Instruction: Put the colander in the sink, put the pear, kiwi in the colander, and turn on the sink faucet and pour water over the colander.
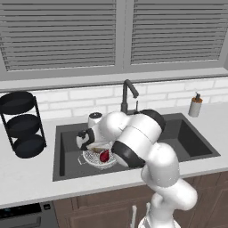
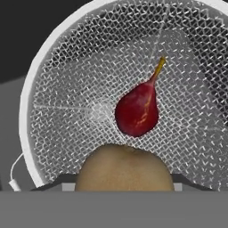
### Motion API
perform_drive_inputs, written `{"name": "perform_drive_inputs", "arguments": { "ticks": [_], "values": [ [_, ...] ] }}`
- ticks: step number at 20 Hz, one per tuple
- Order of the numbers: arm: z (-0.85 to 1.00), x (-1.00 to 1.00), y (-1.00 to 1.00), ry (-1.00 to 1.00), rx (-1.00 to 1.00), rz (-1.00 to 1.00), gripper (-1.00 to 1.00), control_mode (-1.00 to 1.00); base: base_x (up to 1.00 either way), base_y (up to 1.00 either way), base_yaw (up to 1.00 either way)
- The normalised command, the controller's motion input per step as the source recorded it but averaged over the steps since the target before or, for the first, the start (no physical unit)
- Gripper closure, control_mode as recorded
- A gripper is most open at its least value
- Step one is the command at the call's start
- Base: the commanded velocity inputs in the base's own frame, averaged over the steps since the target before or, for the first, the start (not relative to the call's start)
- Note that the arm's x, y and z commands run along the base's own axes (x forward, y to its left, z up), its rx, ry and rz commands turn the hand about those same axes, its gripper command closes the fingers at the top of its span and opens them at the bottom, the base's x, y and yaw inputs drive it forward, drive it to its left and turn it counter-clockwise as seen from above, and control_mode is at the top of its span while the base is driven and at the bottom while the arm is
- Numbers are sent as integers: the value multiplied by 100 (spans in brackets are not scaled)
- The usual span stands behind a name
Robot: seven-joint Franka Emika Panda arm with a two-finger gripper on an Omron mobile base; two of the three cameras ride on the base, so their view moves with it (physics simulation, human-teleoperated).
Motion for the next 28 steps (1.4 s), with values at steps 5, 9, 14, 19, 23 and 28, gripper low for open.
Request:
{"name": "perform_drive_inputs", "arguments": {
  "ticks": [5,9,14,19,23,28],
  "values": [
    [-30,5,-25,-1,-4,0,100,-100,0,0,0],
    [-20,0,-31,-1,-5,0,100,-100,0,0,0],
    [-14,0,-21,0,-4,0,-100,-100,0,0,0],
    [-1,0,-5,0,-1,0,-100,-100,0,0,0],
    [8,-8,-5,-6,0,0,-100,-100,0,0,0],
    [51,-39,-19,-13,0,0,-100,-100,0,0,0]
  ]
}}
